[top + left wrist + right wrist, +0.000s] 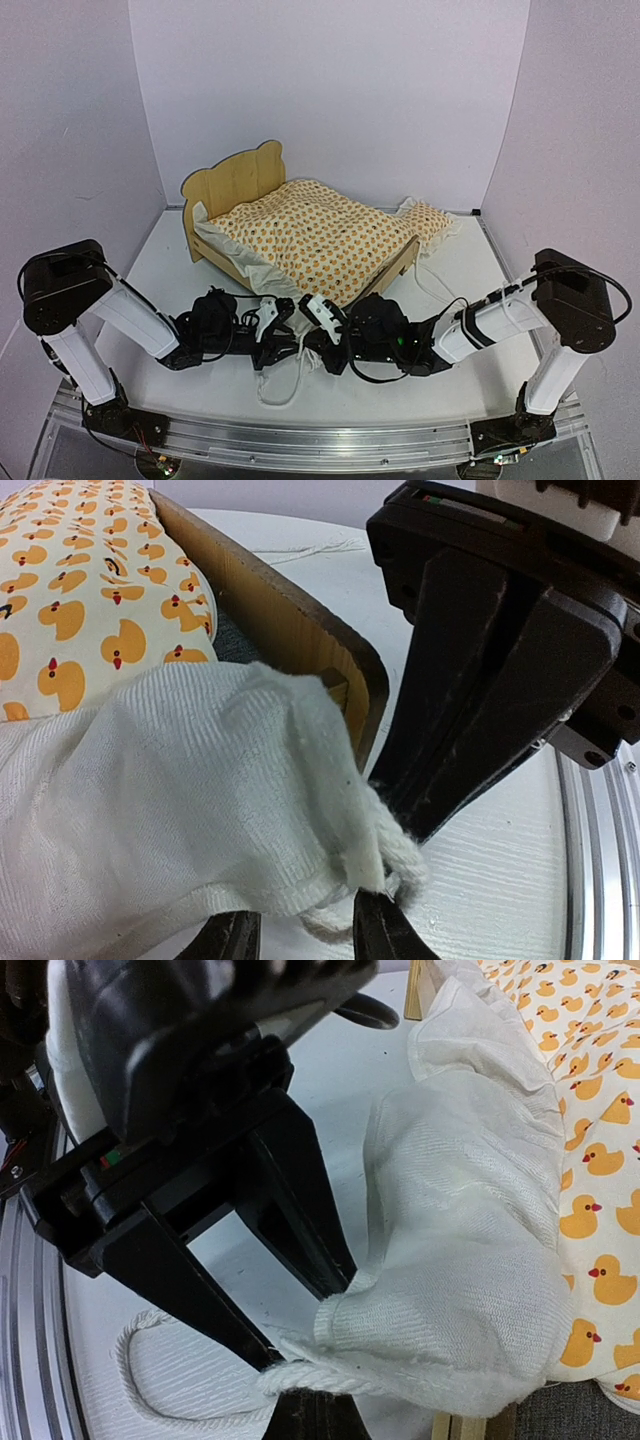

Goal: Set up the pet bed

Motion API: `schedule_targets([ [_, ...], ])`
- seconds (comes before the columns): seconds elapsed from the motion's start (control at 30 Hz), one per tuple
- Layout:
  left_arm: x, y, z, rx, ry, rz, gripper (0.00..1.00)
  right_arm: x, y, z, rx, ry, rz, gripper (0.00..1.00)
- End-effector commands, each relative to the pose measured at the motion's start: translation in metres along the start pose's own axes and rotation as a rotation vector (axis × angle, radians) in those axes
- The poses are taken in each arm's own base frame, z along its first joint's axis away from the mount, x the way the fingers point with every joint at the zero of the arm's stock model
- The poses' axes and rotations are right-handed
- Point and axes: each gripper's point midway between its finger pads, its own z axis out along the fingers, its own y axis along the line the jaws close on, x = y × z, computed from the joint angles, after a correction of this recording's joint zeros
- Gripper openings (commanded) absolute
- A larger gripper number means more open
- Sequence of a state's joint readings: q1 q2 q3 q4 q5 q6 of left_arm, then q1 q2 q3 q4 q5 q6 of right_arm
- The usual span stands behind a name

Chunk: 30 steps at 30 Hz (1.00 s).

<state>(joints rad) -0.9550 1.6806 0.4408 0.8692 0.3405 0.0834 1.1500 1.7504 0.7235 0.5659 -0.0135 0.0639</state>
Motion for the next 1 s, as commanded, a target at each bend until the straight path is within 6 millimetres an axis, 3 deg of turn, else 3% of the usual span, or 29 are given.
schedule_targets([
  [0.0,-0.041,0.001,0.01,0.014,-0.113,0.08,0.33,-0.028,0.004,-0.009,-0.024,-0.069,0.007,0.0],
  [0.13,-0.054,-0.004,0.009,0.049,-0.143,0.075,0.28,-0.026,0.004,-0.009,-0.027,-0.058,0.01,0.0],
  [0.27,-0.062,-0.008,0.003,0.062,-0.164,0.046,0.11,-0.025,0.009,-0.009,-0.051,-0.044,0.016,0.0],
  [0.4,-0.066,-0.011,-0.005,0.065,-0.177,0.015,0.01,-0.019,0.011,-0.011,-0.065,-0.024,0.043,0.0],
  [0.53,-0.058,-0.007,-0.017,0.022,-0.17,-0.062,0.0,-0.01,0.009,-0.021,-0.049,0.027,0.083,0.01],
  [0.67,-0.053,0.004,-0.034,-0.083,-0.184,-0.173,0.0,0.003,-0.001,-0.039,0.019,0.12,0.136,0.14],
  [0.77,-0.056,-0.003,-0.043,-0.108,-0.208,-0.195,0.0,0.012,-0.01,-0.056,0.086,0.202,0.183,0.41],
  [0.83,-0.06,-0.012,-0.045,-0.092,-0.219,-0.196,0.0,0.02,-0.014,-0.069,0.118,0.281,0.199,0.54],
  [0.97,-0.067,-0.018,-0.049,-0.085,-0.244,-0.244,0.0,0.029,-0.016,-0.09,0.163,0.423,0.246,0.61],
])
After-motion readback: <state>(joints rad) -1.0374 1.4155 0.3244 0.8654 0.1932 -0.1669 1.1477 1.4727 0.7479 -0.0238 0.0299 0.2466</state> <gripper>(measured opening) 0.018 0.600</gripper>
